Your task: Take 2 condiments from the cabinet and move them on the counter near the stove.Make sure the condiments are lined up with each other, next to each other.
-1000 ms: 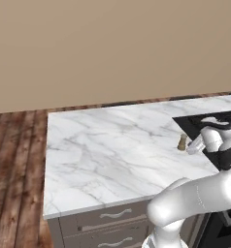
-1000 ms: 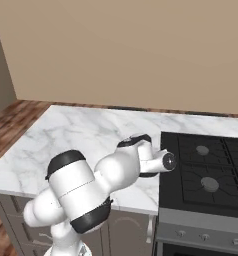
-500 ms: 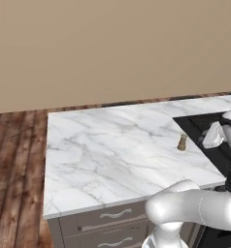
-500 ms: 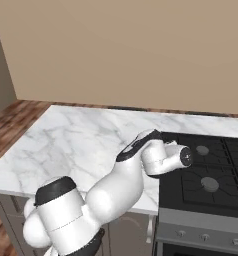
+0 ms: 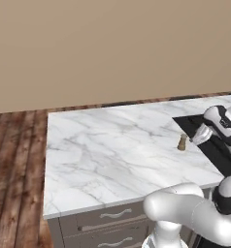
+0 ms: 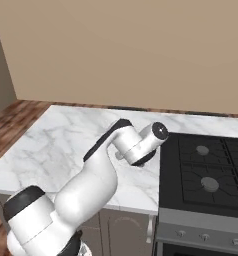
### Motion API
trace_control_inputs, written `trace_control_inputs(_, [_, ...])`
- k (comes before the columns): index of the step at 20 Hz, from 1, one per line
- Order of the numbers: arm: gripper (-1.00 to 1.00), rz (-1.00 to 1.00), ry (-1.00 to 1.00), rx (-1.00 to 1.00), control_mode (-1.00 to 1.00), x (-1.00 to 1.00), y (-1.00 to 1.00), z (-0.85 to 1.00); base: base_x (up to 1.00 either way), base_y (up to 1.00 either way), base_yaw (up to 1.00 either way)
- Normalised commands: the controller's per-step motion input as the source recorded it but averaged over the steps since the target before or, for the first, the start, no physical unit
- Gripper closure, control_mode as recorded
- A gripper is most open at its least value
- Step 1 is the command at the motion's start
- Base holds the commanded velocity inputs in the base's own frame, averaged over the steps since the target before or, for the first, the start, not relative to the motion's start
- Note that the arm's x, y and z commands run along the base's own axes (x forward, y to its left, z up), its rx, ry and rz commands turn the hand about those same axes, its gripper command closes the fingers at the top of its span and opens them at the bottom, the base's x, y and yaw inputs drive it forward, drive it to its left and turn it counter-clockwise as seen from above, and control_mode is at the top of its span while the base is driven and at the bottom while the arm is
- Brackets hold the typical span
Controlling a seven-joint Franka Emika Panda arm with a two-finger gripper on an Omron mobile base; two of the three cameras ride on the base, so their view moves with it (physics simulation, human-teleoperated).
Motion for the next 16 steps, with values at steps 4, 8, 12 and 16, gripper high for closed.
trace_control_inputs(4, [-1.00,-0.09,0.02,-0.04,-1.00,0.00,0.78,0.36,0.00,0.00,0.00])
trace_control_inputs(8, [-1.00,-0.04,0.00,-0.03,-1.00,0.00,0.60,0.70,0.00,0.00,0.00])
trace_control_inputs(12, [-1.00,-0.05,0.08,-0.05,-1.00,0.00,0.82,0.44,0.00,0.00,0.00])
trace_control_inputs(16, [-1.00,-0.05,0.19,-0.06,-1.00,0.00,0.84,0.27,0.00,0.00,0.00])
